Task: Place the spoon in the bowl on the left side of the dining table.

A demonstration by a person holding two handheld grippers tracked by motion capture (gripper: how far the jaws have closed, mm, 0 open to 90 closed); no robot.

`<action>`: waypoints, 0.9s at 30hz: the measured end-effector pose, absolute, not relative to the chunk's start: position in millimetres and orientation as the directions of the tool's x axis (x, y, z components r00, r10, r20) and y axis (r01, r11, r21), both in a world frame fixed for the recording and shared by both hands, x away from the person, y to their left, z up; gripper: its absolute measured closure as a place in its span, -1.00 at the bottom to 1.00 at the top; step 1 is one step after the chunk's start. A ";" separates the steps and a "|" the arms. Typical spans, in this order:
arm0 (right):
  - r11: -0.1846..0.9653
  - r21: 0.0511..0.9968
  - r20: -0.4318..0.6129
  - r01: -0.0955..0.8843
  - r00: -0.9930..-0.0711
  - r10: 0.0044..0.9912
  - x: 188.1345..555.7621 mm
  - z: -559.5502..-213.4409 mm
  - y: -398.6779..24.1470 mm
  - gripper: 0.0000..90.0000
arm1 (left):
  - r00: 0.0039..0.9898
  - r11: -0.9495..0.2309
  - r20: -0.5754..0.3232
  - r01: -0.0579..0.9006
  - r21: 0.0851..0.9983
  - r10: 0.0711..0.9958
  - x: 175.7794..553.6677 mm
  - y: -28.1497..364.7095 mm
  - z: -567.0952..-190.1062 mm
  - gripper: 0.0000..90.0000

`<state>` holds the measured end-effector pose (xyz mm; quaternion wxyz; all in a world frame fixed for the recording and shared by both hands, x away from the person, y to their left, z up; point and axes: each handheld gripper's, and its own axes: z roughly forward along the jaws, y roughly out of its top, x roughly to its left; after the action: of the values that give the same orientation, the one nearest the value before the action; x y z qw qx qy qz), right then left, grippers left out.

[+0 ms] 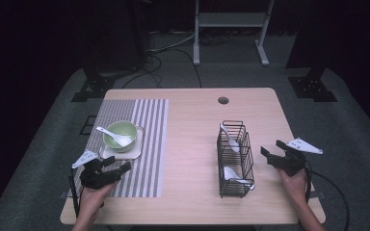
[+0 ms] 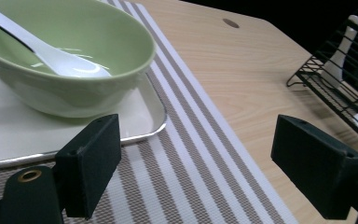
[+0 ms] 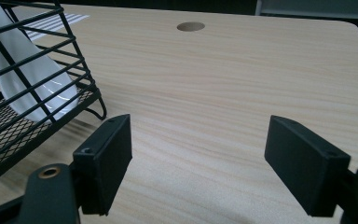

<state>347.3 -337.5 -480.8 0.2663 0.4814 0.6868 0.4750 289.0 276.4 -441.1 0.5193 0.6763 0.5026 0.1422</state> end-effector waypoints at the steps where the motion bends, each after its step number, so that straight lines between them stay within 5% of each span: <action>1: 0.085 0.909 0.091 0.408 -0.395 0.914 347.3 -480.8 -337.5 -0.51 | 0.454 0.045 -0.330 0.532 0.845 0.828 289.0 276.4 -441.1 -0.67; 27: 0.086 0.908 0.092 0.410 -0.395 0.914 347.0 -480.8 -337.5 -0.51 | 0.550 -0.082 -0.270 0.532 0.843 0.790 284.8 242.6 -446.7 -0.67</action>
<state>347.0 -337.5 -480.8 0.2659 0.4816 0.6871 0.4746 284.8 242.6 -446.7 0.5004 0.7242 0.4566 0.1289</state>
